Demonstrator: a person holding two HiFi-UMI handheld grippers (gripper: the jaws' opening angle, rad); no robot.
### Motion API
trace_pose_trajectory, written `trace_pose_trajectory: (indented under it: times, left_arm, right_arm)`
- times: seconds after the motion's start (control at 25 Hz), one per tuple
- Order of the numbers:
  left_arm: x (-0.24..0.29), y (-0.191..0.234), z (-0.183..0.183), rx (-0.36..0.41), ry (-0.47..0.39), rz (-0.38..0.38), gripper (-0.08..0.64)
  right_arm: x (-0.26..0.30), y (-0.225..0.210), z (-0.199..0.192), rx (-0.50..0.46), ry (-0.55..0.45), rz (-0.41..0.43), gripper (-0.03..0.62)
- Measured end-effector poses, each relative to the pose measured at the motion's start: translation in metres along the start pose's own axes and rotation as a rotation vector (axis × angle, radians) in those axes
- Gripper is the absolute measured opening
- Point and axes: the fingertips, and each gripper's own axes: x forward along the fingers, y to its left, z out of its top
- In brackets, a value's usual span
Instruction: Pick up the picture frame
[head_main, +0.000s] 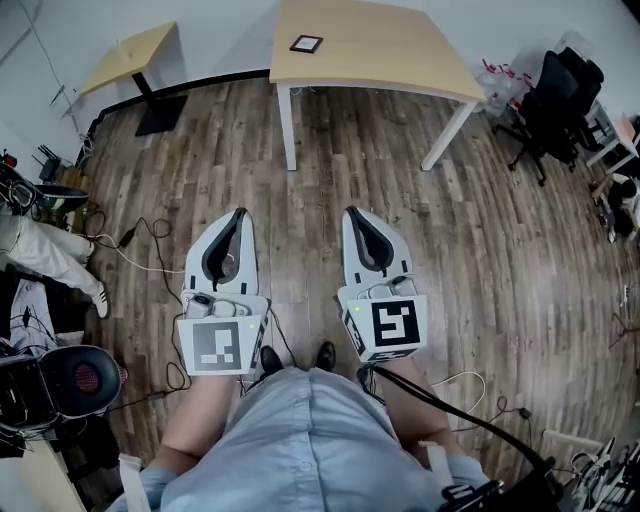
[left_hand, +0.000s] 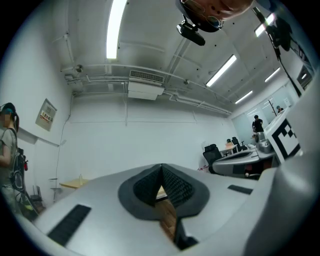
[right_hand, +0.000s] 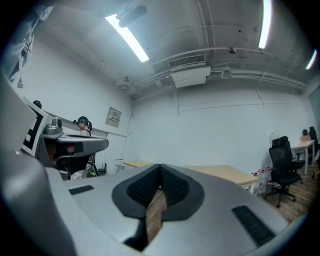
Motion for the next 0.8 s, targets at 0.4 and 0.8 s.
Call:
trace_pose_trajectory:
  times: [0.4,0.8]
  left_arm:
    - [0.016,-0.019,-0.007,0.000,0.015,0.035,0.000]
    - [0.085,-0.013,-0.030,-0.016,0.011,0.000,0.002]
  right_arm:
    - [0.005,-0.033,-0.018,-0.012,0.049,0.022,0.002]
    - [0.061,-0.064,-0.033,-0.011,0.059,0.011,0.002]
